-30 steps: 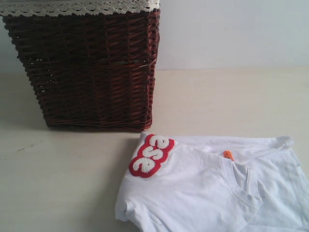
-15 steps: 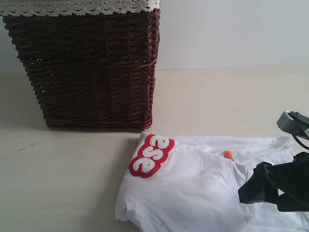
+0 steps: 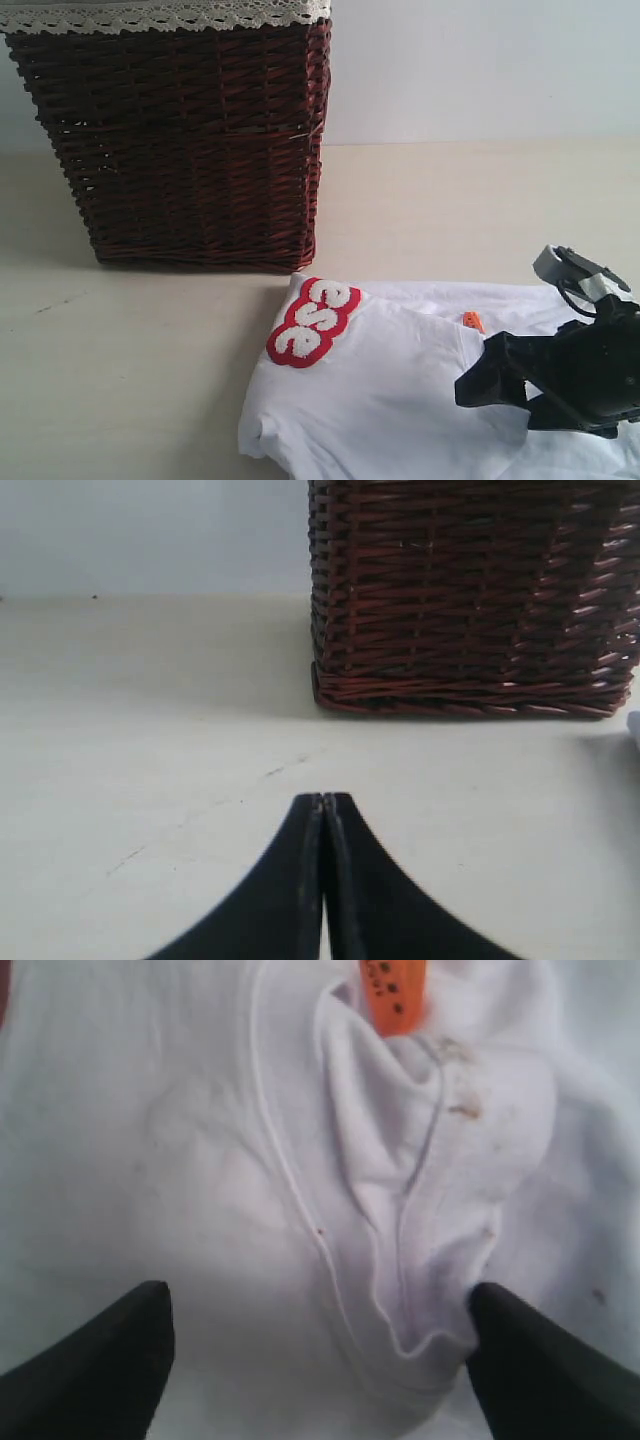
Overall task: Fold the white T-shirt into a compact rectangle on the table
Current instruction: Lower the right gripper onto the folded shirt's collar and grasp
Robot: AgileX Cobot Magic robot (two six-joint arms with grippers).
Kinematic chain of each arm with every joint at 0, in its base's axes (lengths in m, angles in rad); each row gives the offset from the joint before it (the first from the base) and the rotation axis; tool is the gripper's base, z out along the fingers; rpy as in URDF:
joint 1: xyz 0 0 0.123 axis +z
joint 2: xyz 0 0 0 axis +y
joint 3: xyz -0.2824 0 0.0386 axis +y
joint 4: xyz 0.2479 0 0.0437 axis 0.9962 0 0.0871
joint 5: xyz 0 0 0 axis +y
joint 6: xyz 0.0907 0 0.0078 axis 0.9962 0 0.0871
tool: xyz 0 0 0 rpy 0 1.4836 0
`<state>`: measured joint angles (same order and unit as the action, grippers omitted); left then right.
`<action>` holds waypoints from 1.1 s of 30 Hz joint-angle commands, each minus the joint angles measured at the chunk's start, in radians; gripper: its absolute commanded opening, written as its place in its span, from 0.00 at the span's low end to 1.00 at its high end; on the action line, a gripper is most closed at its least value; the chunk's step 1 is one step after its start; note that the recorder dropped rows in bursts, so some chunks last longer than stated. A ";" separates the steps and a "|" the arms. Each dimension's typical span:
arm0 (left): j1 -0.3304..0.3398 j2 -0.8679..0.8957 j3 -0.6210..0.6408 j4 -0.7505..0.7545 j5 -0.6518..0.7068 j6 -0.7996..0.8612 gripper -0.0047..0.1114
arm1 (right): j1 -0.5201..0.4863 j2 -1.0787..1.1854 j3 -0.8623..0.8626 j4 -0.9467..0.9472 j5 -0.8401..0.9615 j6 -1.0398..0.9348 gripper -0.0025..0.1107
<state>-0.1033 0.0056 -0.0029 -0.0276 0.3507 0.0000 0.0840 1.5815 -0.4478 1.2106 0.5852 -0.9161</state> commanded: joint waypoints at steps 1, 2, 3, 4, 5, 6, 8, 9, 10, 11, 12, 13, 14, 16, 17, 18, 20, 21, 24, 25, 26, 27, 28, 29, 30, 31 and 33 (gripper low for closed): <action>0.002 -0.006 0.003 -0.010 -0.001 0.000 0.04 | -0.002 0.017 0.009 0.048 0.017 -0.069 0.69; 0.002 -0.006 0.003 -0.010 -0.001 0.000 0.04 | -0.002 0.025 0.018 0.050 -0.004 -0.069 0.69; 0.002 -0.006 0.003 -0.010 -0.001 0.000 0.04 | -0.002 0.036 0.028 0.050 -0.025 -0.073 0.69; 0.002 -0.006 0.003 -0.010 -0.001 0.000 0.04 | -0.002 0.045 0.034 0.051 -0.036 -0.077 0.69; 0.002 -0.006 0.003 -0.010 -0.001 0.000 0.04 | -0.002 0.057 0.036 0.051 -0.036 -0.082 0.69; 0.002 -0.006 0.003 -0.010 -0.001 0.000 0.04 | -0.002 0.061 0.036 0.058 -0.022 -0.095 0.69; 0.002 -0.006 0.003 -0.010 -0.001 0.000 0.04 | -0.002 0.060 0.036 0.125 0.020 -0.164 0.68; 0.002 -0.006 0.003 -0.010 -0.001 0.000 0.04 | -0.002 0.055 0.036 0.165 0.049 -0.201 0.67; 0.002 -0.006 0.003 -0.010 -0.001 0.000 0.04 | -0.002 0.050 0.036 0.193 0.077 -0.226 0.65; 0.002 -0.006 0.003 -0.010 -0.001 0.000 0.04 | -0.002 0.047 0.036 0.223 0.105 -0.251 0.63; 0.002 -0.006 0.003 -0.010 -0.001 0.000 0.04 | -0.002 0.047 0.036 0.241 0.126 -0.269 0.60; 0.002 -0.006 0.003 -0.010 -0.001 0.000 0.04 | -0.002 0.047 0.036 0.252 0.137 -0.278 0.58; 0.002 -0.006 0.003 -0.010 -0.001 0.000 0.04 | 0.002 0.047 0.036 0.254 0.143 -0.285 0.58; 0.002 -0.006 0.003 -0.010 -0.001 0.000 0.04 | 0.021 0.047 0.036 0.253 0.139 -0.287 0.58; 0.002 -0.006 0.003 -0.010 -0.001 0.000 0.04 | 0.036 0.047 0.036 0.257 0.128 -0.286 0.58; 0.002 -0.006 0.003 -0.010 -0.001 0.000 0.04 | 0.054 0.047 0.036 0.269 0.116 -0.286 0.58; 0.002 -0.006 0.003 -0.010 -0.001 0.000 0.04 | 0.094 0.049 0.036 0.300 0.056 -0.303 0.58; 0.002 -0.006 0.003 -0.010 -0.001 0.000 0.04 | 0.115 0.049 0.036 0.309 0.006 -0.309 0.58; 0.002 -0.006 0.003 -0.010 -0.001 0.000 0.04 | 0.164 0.075 0.036 0.309 -0.092 -0.309 0.58; 0.002 -0.006 0.003 -0.010 -0.001 0.000 0.04 | 0.170 0.084 0.033 0.309 -0.085 -0.306 0.58; 0.002 -0.006 0.003 -0.010 -0.001 0.000 0.04 | 0.172 0.091 0.029 0.309 -0.062 -0.306 0.58; 0.002 -0.006 0.003 -0.010 -0.001 0.000 0.04 | 0.172 0.094 0.026 0.318 -0.032 -0.306 0.58; 0.002 -0.006 0.003 -0.010 -0.001 0.000 0.04 | 0.172 0.094 0.021 0.326 -0.004 -0.311 0.58; 0.002 -0.006 0.003 -0.010 -0.001 0.000 0.04 | 0.172 0.094 0.018 0.333 0.014 -0.313 0.58; 0.002 -0.006 0.003 -0.010 -0.001 0.000 0.04 | 0.172 0.094 0.013 0.336 0.020 -0.313 0.57; 0.002 -0.006 0.003 -0.010 -0.001 0.000 0.04 | 0.172 0.094 0.009 0.336 0.024 -0.319 0.55; 0.002 -0.006 0.003 -0.010 -0.001 0.000 0.04 | 0.172 0.094 0.009 0.346 0.025 -0.351 0.49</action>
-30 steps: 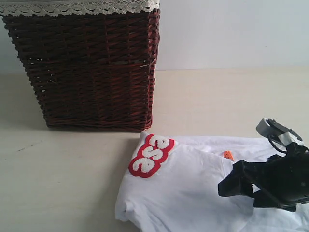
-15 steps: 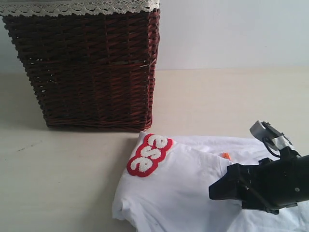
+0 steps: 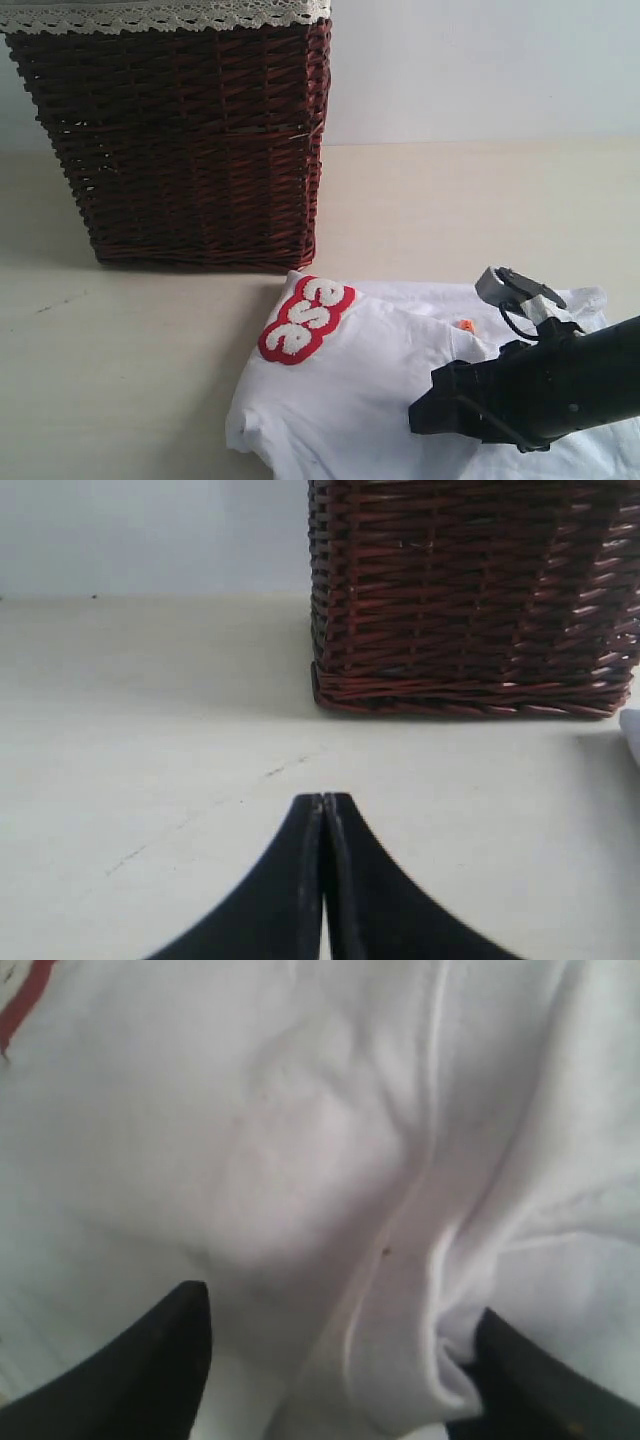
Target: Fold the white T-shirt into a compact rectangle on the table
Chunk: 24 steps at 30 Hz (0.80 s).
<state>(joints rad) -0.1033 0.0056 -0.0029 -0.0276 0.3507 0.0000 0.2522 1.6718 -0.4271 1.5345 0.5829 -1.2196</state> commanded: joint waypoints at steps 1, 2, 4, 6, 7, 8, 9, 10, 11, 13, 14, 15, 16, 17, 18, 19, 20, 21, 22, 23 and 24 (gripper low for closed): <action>0.002 -0.006 0.003 -0.010 -0.001 0.000 0.04 | 0.004 0.003 -0.012 0.022 0.028 -0.063 0.44; 0.002 -0.006 0.003 -0.010 -0.001 0.000 0.04 | 0.004 0.003 -0.012 0.019 0.028 -0.074 0.39; 0.002 -0.006 0.003 -0.010 -0.001 0.000 0.04 | 0.004 0.003 -0.012 0.019 0.044 -0.099 0.24; 0.002 -0.006 0.003 -0.010 -0.001 0.000 0.04 | 0.004 0.003 -0.012 0.019 0.067 -0.136 0.08; 0.002 -0.006 0.003 -0.010 -0.001 0.000 0.04 | 0.004 0.003 -0.014 0.019 0.074 -0.153 0.02; 0.002 -0.006 0.003 -0.010 -0.001 0.000 0.04 | 0.004 0.003 -0.019 0.019 0.073 -0.153 0.02; 0.002 -0.006 0.003 -0.010 -0.001 0.000 0.04 | 0.004 0.003 -0.022 0.019 0.074 -0.143 0.02; 0.002 -0.006 0.003 -0.010 -0.001 0.000 0.04 | 0.004 0.001 -0.032 0.015 0.076 -0.114 0.02; 0.002 -0.006 0.003 -0.010 -0.001 0.000 0.04 | 0.004 -0.003 -0.040 -0.001 0.079 -0.069 0.02; 0.002 -0.006 0.003 -0.010 -0.001 0.000 0.04 | 0.004 -0.027 -0.080 -0.101 0.107 0.043 0.02; 0.002 -0.006 0.003 -0.010 -0.001 0.000 0.04 | 0.004 -0.043 -0.105 -0.169 0.122 0.098 0.02; 0.002 -0.006 0.003 -0.010 -0.001 0.000 0.04 | 0.004 -0.071 -0.136 -0.240 0.141 0.186 0.02; 0.002 -0.006 0.003 -0.010 -0.001 0.000 0.04 | 0.004 -0.093 -0.158 -0.313 0.151 0.248 0.02; 0.002 -0.006 0.003 -0.010 -0.001 0.000 0.04 | 0.004 -0.118 -0.180 -0.379 0.155 0.316 0.02; 0.002 -0.006 0.003 -0.010 -0.001 0.000 0.04 | 0.004 -0.158 -0.214 -0.489 0.161 0.429 0.02; 0.002 -0.006 0.003 -0.010 -0.001 0.000 0.04 | 0.004 -0.185 -0.239 -0.568 0.172 0.509 0.02; 0.002 -0.006 0.003 -0.010 -0.001 0.000 0.04 | 0.004 -0.220 -0.270 -0.674 0.192 0.612 0.02; 0.002 -0.006 0.003 -0.010 -0.001 0.000 0.04 | 0.004 -0.253 -0.303 -0.786 0.216 0.719 0.02; 0.002 -0.006 0.003 -0.010 -0.001 0.000 0.04 | 0.004 -0.286 -0.331 -0.878 0.246 0.826 0.02; 0.002 -0.006 0.003 -0.010 -0.001 0.000 0.04 | 0.004 -0.317 -0.364 -0.994 0.282 0.928 0.02; 0.002 -0.006 0.003 -0.010 -0.001 0.000 0.04 | 0.004 -0.349 -0.396 -1.104 0.323 1.019 0.02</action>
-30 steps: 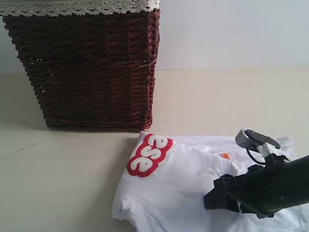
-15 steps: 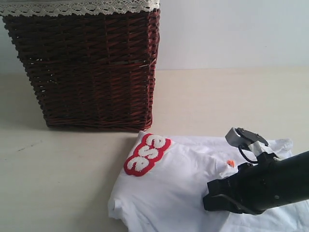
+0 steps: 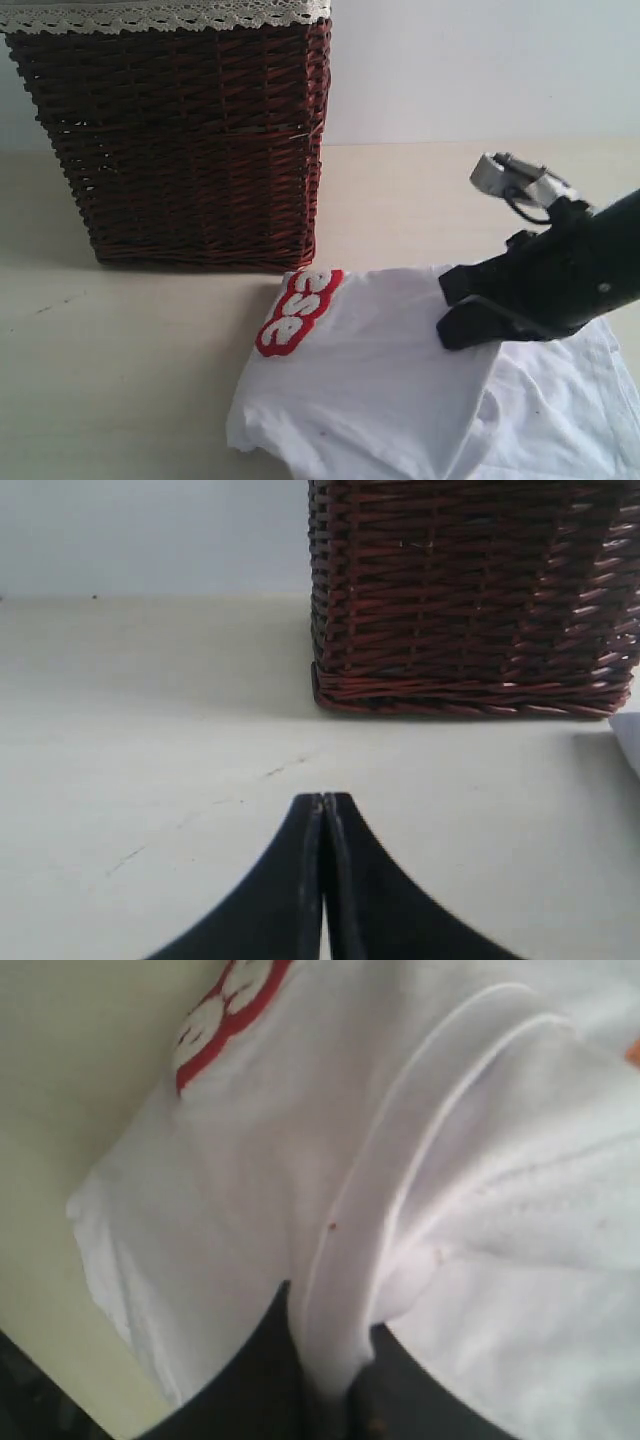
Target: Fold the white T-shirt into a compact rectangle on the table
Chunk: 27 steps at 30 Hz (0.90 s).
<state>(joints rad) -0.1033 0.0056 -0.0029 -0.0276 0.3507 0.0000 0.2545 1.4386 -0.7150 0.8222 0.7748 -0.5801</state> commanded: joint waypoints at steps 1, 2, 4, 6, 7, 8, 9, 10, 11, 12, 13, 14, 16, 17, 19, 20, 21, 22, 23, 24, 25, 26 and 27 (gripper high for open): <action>0.002 -0.006 0.003 -0.010 -0.001 0.000 0.04 | 0.002 -0.142 -0.137 -0.474 0.161 0.446 0.02; 0.002 -0.006 0.003 -0.010 -0.001 0.000 0.04 | 0.002 -0.173 -0.162 -0.573 0.200 0.518 0.02; 0.002 -0.006 0.003 -0.010 -0.001 0.000 0.04 | 0.002 -0.223 -0.194 -0.751 0.270 0.620 0.02; 0.002 -0.006 0.003 -0.010 -0.001 0.000 0.04 | 0.002 -0.260 -0.201 -0.918 0.325 0.730 0.02; 0.002 -0.006 0.003 -0.010 -0.001 0.000 0.04 | 0.002 -0.266 -0.198 -0.973 0.344 0.762 0.02; 0.002 -0.006 0.003 -0.010 -0.001 0.000 0.04 | 0.002 -0.266 -0.189 -1.026 0.356 0.795 0.02; 0.002 -0.006 0.003 -0.010 -0.001 0.000 0.04 | 0.002 -0.263 -0.173 -1.050 0.354 0.807 0.02; 0.002 -0.006 0.003 -0.010 -0.001 0.000 0.04 | 0.002 -0.253 -0.155 -1.056 0.337 0.811 0.02; 0.002 -0.006 0.003 -0.010 -0.001 0.000 0.04 | 0.002 -0.244 -0.140 -1.056 0.324 0.811 0.03; 0.002 -0.006 0.003 -0.010 -0.001 0.000 0.04 | 0.002 -0.228 -0.129 -1.064 0.310 0.811 0.05; 0.002 -0.006 0.003 -0.010 -0.001 0.000 0.04 | 0.002 -0.211 -0.124 -1.073 0.307 0.811 0.09; 0.002 -0.006 0.003 -0.010 -0.001 0.000 0.04 | 0.002 -0.198 -0.124 -1.098 0.311 0.811 0.14; 0.002 -0.006 0.003 -0.010 -0.001 0.000 0.04 | 0.002 -0.173 -0.124 -1.179 0.337 0.882 0.27; 0.002 -0.006 0.003 -0.010 -0.001 0.000 0.04 | 0.002 -0.165 -0.124 -1.218 0.352 0.914 0.34; 0.002 -0.006 0.003 -0.010 -0.001 0.000 0.04 | 0.002 -0.149 -0.124 -1.301 0.385 0.966 0.45; 0.002 -0.006 0.003 -0.010 -0.001 0.000 0.04 | 0.002 -0.147 -0.124 -1.323 0.390 0.979 0.48; 0.002 -0.006 0.003 -0.010 -0.001 0.000 0.04 | 0.002 -0.147 -0.124 -1.340 0.392 0.984 0.50; 0.002 -0.006 0.003 -0.010 -0.001 0.000 0.04 | 0.002 -0.147 -0.124 -1.342 0.384 0.997 0.51; 0.002 -0.006 0.003 -0.010 -0.001 0.000 0.04 | 0.002 -0.147 -0.124 -1.322 0.364 0.999 0.50; 0.002 -0.006 0.003 -0.010 -0.001 0.000 0.04 | 0.002 -0.147 -0.124 -1.284 0.326 0.991 0.50; 0.002 -0.006 0.003 -0.010 -0.001 0.000 0.04 | 0.002 -0.147 -0.124 -1.236 0.284 0.968 0.48; 0.002 -0.006 0.003 -0.010 -0.001 0.000 0.04 | 0.002 -0.147 -0.121 -1.102 0.194 0.896 0.42; 0.002 -0.006 0.003 -0.010 -0.001 0.000 0.04 | 0.002 -0.147 -0.116 -1.028 0.153 0.848 0.38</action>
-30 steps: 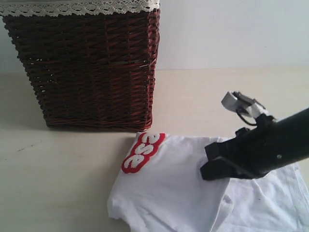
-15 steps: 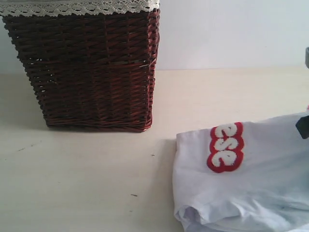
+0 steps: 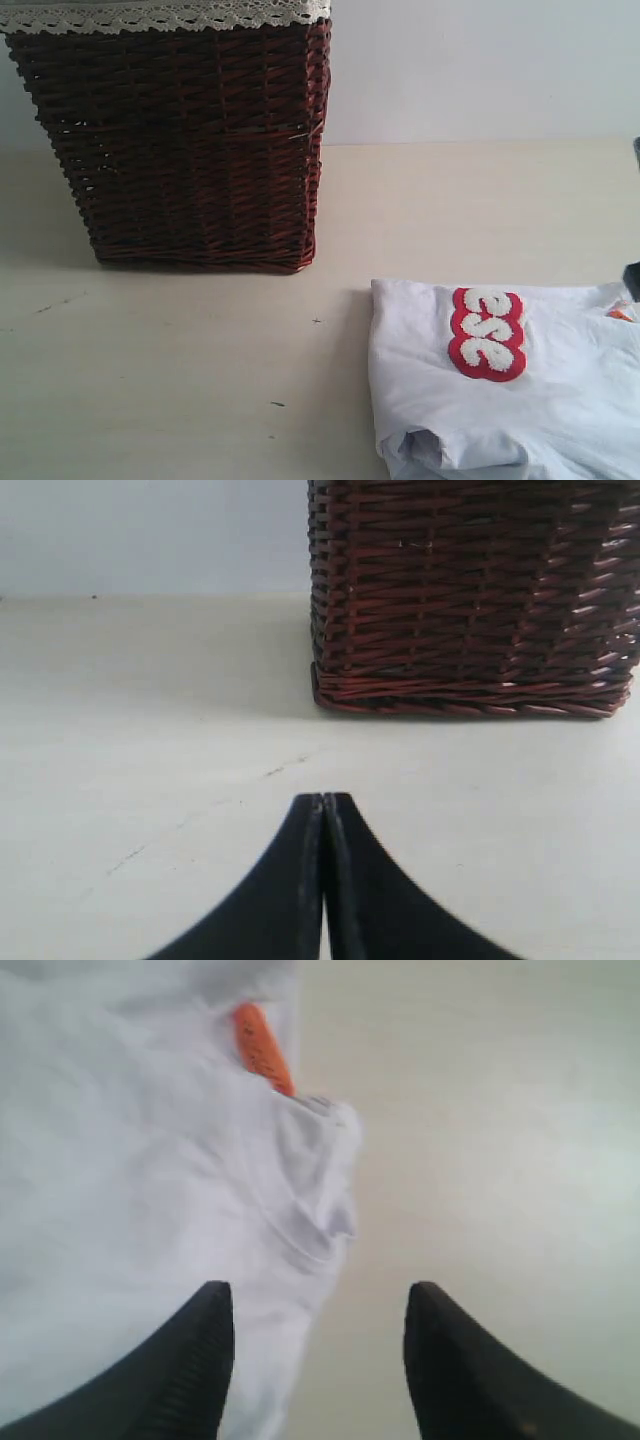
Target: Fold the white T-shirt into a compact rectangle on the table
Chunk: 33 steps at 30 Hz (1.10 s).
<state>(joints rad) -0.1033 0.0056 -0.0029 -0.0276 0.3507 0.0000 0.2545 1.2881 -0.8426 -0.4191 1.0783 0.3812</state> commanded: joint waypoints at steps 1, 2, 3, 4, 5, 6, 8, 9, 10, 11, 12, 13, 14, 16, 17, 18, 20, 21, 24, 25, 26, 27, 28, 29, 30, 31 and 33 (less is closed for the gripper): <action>0.002 -0.006 0.003 -0.010 -0.001 0.000 0.04 | 0.002 0.005 0.022 0.296 -0.186 -0.196 0.31; 0.002 -0.006 0.003 -0.010 -0.001 0.000 0.04 | 0.002 0.012 0.044 0.408 -0.238 -0.297 0.23; 0.002 -0.006 0.003 -0.010 -0.001 0.000 0.04 | 0.002 0.024 0.071 0.514 -0.281 -0.396 0.14; 0.002 -0.006 0.003 -0.010 -0.001 0.000 0.04 | 0.002 0.039 0.096 0.588 -0.306 -0.456 0.06; 0.002 -0.006 0.003 -0.010 -0.001 0.000 0.04 | 0.002 0.063 0.115 0.648 -0.334 -0.499 0.02; 0.002 -0.006 0.003 -0.010 -0.001 0.000 0.04 | 0.002 0.091 0.125 0.673 -0.352 -0.511 0.02; 0.002 -0.006 0.003 -0.010 -0.001 0.000 0.04 | 0.002 0.147 0.127 0.703 -0.359 -0.514 0.02; 0.002 -0.006 0.003 -0.010 -0.001 0.000 0.04 | 0.029 0.206 0.127 0.708 -0.370 -0.527 0.02; 0.002 -0.006 0.003 -0.010 -0.001 0.000 0.04 | 0.047 0.235 0.127 0.704 -0.378 -0.527 0.02; 0.002 -0.006 0.003 -0.010 -0.001 0.000 0.04 | 0.108 0.292 0.127 0.698 -0.408 -0.527 0.02; 0.002 -0.006 0.003 -0.010 -0.001 0.000 0.04 | 0.131 0.314 0.127 0.690 -0.424 -0.513 0.02; 0.002 -0.006 0.003 -0.010 -0.001 0.000 0.04 | 0.176 0.364 0.127 0.651 -0.453 -0.448 0.02; 0.002 -0.006 0.003 -0.010 -0.001 0.000 0.04 | 0.188 0.381 0.125 0.636 -0.457 -0.426 0.02; 0.002 -0.006 0.003 -0.010 -0.001 0.000 0.04 | 0.199 0.402 0.125 0.627 -0.473 -0.418 0.02; 0.002 -0.006 0.003 -0.010 -0.001 0.000 0.04 | 0.199 0.387 0.125 0.629 -0.495 -0.424 0.02; 0.002 -0.006 0.003 -0.010 -0.001 0.000 0.04 | 0.199 0.369 0.125 0.653 -0.525 -0.439 0.02; 0.002 -0.006 0.003 -0.010 -0.001 0.000 0.04 | 0.219 0.318 0.125 0.780 -0.599 -0.539 0.02; 0.002 -0.006 0.003 -0.010 -0.001 0.000 0.04 | 0.236 0.305 0.125 0.829 -0.624 -0.573 0.02; 0.002 -0.006 0.003 -0.010 -0.001 0.000 0.04 | 0.364 0.302 0.070 0.993 -0.654 -0.649 0.02; 0.002 -0.006 0.003 -0.010 -0.001 0.000 0.04 | 0.440 0.335 0.020 0.995 -0.652 -0.640 0.02; 0.002 -0.006 0.003 -0.010 -0.001 0.000 0.04 | 0.514 0.397 -0.051 0.993 -0.641 -0.618 0.02; 0.002 -0.006 0.003 -0.010 -0.001 0.000 0.04 | 0.547 0.431 -0.092 0.991 -0.637 -0.602 0.02; 0.002 -0.006 0.003 -0.010 -0.001 0.000 0.04 | 0.569 0.458 -0.133 0.986 -0.632 -0.584 0.02; 0.002 -0.006 0.003 -0.010 -0.001 0.000 0.04 | 0.598 0.498 -0.174 0.984 -0.617 -0.577 0.02; 0.002 -0.006 0.003 -0.010 -0.001 0.000 0.04 | 0.615 0.524 -0.212 0.981 -0.604 -0.577 0.02; 0.002 -0.006 0.003 -0.010 -0.001 0.000 0.04 | 0.629 0.548 -0.240 0.969 -0.585 -0.577 0.02; 0.002 -0.006 0.003 -0.010 -0.001 0.000 0.04 | 0.642 0.582 -0.299 0.908 -0.509 -0.555 0.02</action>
<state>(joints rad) -0.1033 0.0056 -0.0029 -0.0298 0.3507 0.0000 0.8741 1.8259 -1.0705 0.5529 0.4925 -0.1962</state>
